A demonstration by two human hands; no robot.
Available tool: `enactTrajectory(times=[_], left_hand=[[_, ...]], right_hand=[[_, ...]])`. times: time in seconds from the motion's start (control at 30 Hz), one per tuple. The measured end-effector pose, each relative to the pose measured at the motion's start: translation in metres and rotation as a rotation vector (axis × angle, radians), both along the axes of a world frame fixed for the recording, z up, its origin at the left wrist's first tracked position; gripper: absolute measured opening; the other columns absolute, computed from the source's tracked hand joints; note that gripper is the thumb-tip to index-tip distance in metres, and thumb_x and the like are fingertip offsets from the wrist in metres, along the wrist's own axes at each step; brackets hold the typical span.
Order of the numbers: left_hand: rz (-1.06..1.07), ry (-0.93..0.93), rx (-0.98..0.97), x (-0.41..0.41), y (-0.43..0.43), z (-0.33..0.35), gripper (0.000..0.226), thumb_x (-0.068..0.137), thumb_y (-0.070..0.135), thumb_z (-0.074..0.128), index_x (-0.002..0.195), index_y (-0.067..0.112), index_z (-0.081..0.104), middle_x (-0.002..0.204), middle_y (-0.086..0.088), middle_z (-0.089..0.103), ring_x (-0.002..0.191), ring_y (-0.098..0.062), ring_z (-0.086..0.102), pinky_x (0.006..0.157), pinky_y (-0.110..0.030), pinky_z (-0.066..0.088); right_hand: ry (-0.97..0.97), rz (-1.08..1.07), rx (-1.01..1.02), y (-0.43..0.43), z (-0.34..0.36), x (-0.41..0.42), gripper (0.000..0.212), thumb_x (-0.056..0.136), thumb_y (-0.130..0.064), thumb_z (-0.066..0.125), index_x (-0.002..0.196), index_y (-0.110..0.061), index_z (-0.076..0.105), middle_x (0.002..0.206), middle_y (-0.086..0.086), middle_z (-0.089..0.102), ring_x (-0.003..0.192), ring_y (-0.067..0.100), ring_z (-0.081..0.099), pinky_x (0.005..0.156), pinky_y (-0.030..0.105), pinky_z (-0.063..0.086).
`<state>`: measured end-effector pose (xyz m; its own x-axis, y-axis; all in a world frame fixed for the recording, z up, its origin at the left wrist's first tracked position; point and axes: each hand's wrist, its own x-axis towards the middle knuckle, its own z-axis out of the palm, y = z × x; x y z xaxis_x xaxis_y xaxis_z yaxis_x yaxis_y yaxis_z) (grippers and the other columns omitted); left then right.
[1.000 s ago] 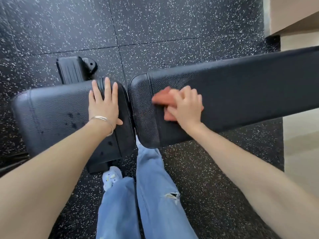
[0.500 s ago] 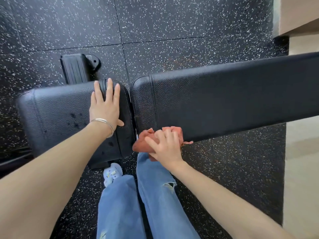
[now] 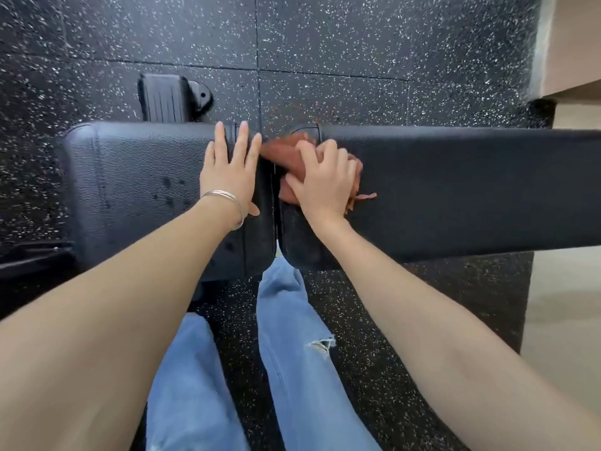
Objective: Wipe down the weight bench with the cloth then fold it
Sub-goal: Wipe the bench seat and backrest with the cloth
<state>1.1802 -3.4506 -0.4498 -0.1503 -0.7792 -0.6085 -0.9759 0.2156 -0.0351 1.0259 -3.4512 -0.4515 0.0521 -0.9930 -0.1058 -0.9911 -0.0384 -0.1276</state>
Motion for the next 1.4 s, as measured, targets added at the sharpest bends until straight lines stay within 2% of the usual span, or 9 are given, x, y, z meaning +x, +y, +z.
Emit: enactTrajectory(times=[0.2,0.37,0.5,0.6,0.73,0.87,1.03,1.27,1.4], left_hand=[[0.019,0.08,-0.001,0.013,-0.001,0.009,0.122,0.07,0.06,0.068,0.149,0.014,-0.013,0.158,-0.006,-0.016,0.144,-0.036,-0.011,0.118,-0.044,0.007],[-0.06,0.086,-0.064,0.039,0.03,0.014,0.113,0.078,0.054,0.065,0.149,0.008,-0.009,0.158,-0.005,-0.015,0.146,-0.029,-0.006,0.117,-0.047,0.008],[-0.024,0.068,-0.12,0.086,0.047,0.014,0.11,0.079,0.054,0.064,0.149,0.009,-0.008,0.158,-0.006,-0.012,0.146,-0.029,-0.004,0.116,-0.048,0.008],[0.09,0.061,-0.085,0.12,0.051,0.016,0.111,0.078,0.056,0.064,0.149,0.009,-0.006,0.158,-0.008,-0.011,0.146,-0.029,-0.005,0.117,-0.048,0.008],[0.184,0.073,-0.053,0.151,0.052,0.018,0.116,0.074,0.055,0.069,0.149,0.007,-0.005,0.157,-0.014,-0.01,0.145,-0.03,-0.007,0.118,-0.046,0.006],[0.141,0.109,-0.033,0.173,0.054,0.017,0.121,0.068,0.05,0.076,0.15,0.009,-0.003,0.158,-0.011,-0.01,0.145,-0.028,-0.008,0.118,-0.046,0.007],[0.109,0.155,-0.015,0.188,0.055,0.016,0.126,0.064,0.045,0.08,0.15,0.013,-0.005,0.158,-0.004,-0.015,0.146,-0.022,-0.011,0.118,-0.045,0.008],[0.144,0.171,-0.027,0.186,0.057,0.013,0.126,0.066,0.044,0.08,0.149,0.015,-0.009,0.157,-0.002,-0.018,0.145,-0.021,-0.013,0.118,-0.043,0.009],[0.152,0.177,-0.033,0.187,0.058,0.011,0.126,0.065,0.046,0.08,0.15,0.017,-0.009,0.157,0.0,-0.018,0.145,-0.019,-0.013,0.118,-0.042,0.008]], right_hand=[[0.023,0.139,0.064,0.14,0.006,-0.033,0.041,0.054,-0.028,0.085,0.09,-0.018,0.069,0.075,0.009,0.055,0.067,0.029,0.054,0.058,0.039,0.046],[0.03,0.151,0.154,0.129,0.014,-0.034,0.042,0.057,-0.024,0.083,0.095,-0.015,0.067,0.08,0.011,0.055,0.072,0.031,0.054,0.065,0.041,0.044],[-0.029,-0.317,0.126,0.054,0.012,0.014,0.035,0.081,-0.029,0.064,0.114,-0.018,0.056,0.106,0.012,0.052,0.098,0.034,0.051,0.082,0.045,0.04],[-0.162,-0.62,0.073,-0.007,0.01,0.053,0.033,0.087,-0.037,0.054,0.117,-0.024,0.051,0.115,0.008,0.052,0.107,0.032,0.052,0.091,0.045,0.041],[-0.176,-0.412,0.071,-0.022,0.007,0.097,0.033,0.086,-0.04,0.054,0.116,-0.028,0.052,0.114,0.007,0.052,0.105,0.029,0.054,0.089,0.042,0.042],[-0.147,-0.152,0.058,0.025,0.008,0.117,0.037,0.082,-0.036,0.059,0.116,-0.025,0.055,0.104,0.008,0.05,0.096,0.028,0.05,0.082,0.038,0.04],[-0.065,0.237,0.268,0.096,0.014,0.104,0.04,0.076,-0.035,0.066,0.113,-0.02,0.059,0.1,0.012,0.051,0.092,0.031,0.049,0.078,0.042,0.041],[-0.052,-0.159,0.096,-0.019,0.003,0.125,0.035,0.087,-0.04,0.053,0.118,-0.023,0.052,0.115,0.008,0.05,0.108,0.029,0.048,0.087,0.042,0.038],[0.091,-0.186,0.045,-0.063,-0.013,0.16,0.04,0.086,-0.053,0.048,0.115,-0.026,0.053,0.118,0.003,0.053,0.11,0.027,0.048,0.087,0.041,0.036]])
